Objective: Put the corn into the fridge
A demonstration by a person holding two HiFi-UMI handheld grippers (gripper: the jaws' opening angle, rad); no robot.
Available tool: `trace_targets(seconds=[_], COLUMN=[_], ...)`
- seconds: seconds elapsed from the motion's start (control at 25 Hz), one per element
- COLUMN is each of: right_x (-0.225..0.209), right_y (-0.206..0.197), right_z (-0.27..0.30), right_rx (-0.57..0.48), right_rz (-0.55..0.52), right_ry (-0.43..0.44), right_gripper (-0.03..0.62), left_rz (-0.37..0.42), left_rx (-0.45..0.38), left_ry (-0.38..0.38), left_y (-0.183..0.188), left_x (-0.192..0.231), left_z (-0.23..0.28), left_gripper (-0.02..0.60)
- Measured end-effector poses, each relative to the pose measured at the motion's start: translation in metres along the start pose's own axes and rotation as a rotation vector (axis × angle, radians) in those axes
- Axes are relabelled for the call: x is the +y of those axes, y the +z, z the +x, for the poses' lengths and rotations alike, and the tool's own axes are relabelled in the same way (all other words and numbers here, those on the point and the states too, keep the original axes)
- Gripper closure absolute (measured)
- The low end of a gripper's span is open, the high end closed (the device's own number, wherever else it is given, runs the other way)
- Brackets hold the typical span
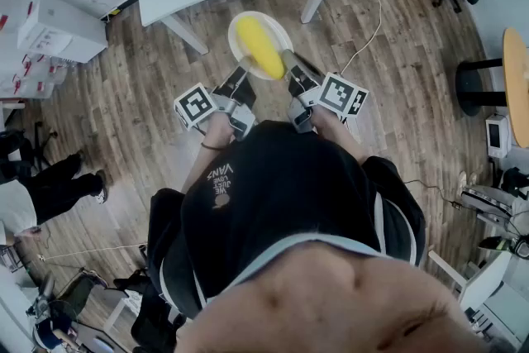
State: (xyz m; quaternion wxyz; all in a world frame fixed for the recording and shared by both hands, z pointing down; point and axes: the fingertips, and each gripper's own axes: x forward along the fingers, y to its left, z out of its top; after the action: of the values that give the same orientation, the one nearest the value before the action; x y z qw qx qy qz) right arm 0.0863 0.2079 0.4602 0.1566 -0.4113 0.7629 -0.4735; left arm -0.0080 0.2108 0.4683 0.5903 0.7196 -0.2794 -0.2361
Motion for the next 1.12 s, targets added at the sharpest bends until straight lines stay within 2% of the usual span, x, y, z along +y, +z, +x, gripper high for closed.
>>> trace_targets(seconds=[0.72, 1.12], right_x=[0.006, 0.016], right_y=[-0.013, -0.032], right_z=[0.008, 0.021], right_rx=[-0.022, -0.054], right_rz=[0.014, 0.019], right_ry=[-0.005, -0.022], right_gripper=[0.559, 0.558], left_rz=[-0.013, -0.011], left_rx=[0.015, 0.061], left_ry=[-0.001, -0.003], left_y=[0.01, 0.026], left_x=[0.006, 0.013], left_z=[-0.013, -0.03], left_gripper=[0.541, 0.54])
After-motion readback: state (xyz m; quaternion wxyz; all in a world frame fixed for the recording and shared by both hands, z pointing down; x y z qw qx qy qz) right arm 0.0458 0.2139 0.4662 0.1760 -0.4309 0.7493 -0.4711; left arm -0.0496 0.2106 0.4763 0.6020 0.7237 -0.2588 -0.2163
